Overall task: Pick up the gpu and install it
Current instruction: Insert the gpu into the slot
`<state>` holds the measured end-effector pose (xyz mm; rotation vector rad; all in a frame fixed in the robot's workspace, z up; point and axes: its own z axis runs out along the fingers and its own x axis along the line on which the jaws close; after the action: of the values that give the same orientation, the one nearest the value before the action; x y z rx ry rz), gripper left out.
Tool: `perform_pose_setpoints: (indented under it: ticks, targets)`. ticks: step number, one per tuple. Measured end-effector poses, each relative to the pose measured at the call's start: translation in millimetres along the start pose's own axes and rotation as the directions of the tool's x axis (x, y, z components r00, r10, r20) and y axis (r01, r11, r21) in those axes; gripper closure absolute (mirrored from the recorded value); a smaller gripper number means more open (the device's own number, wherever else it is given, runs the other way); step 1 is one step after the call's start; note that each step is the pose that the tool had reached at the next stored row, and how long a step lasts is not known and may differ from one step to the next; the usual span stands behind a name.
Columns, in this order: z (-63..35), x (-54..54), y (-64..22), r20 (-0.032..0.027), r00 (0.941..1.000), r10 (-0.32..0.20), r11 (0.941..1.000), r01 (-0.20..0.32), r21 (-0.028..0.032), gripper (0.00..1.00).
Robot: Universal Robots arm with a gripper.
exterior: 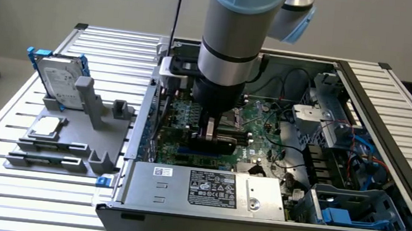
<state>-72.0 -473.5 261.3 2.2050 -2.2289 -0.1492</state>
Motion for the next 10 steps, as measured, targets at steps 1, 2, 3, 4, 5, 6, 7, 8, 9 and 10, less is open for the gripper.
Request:
perform_pose_setpoints:
  ticks: [1,2,3,4,5,6,7,8,9,10]
  targets:
    - [0.3,0.0,0.0,0.0,1.0,0.0,1.0,0.0,-0.0001,0.74]
    - [0.6,0.1,-0.1,0.0,1.0,0.0,1.0,0.0,-0.0003,0.74]
    - [0.9,0.2,-0.1,-0.0001,1.0,0.0,1.0,0.0,-0.0003,0.74]
    - [1.2,0.2,-0.1,0.0,1.0,0.0,1.0,0.0,-0.0004,0.74]
    - [1.5,0.2,-0.1,-0.0001,1.0,0.0,1.0,0.0,-0.0007,0.74]
    - [1.7,0.3,-0.2,-0.0002,1.0,0.0,1.0,0.0,-0.001,0.74]
    - [1.9,0.3,-0.2,-0.0002,1.0,0.0,1.0,0.0,-0.0014,0.74]
    - [2.2,0.4,-0.2,-0.0001,1.0,0.0,1.0,0.0,-0.0017,0.74]
    - [2.6,0.4,-0.2,0.0,1.0,0.0,1.0,0.0,-0.002,0.74]
    - [3.1,0.5,-0.3,0.0001,1.0,0.0,1.0,0.0,-0.0023,0.74]
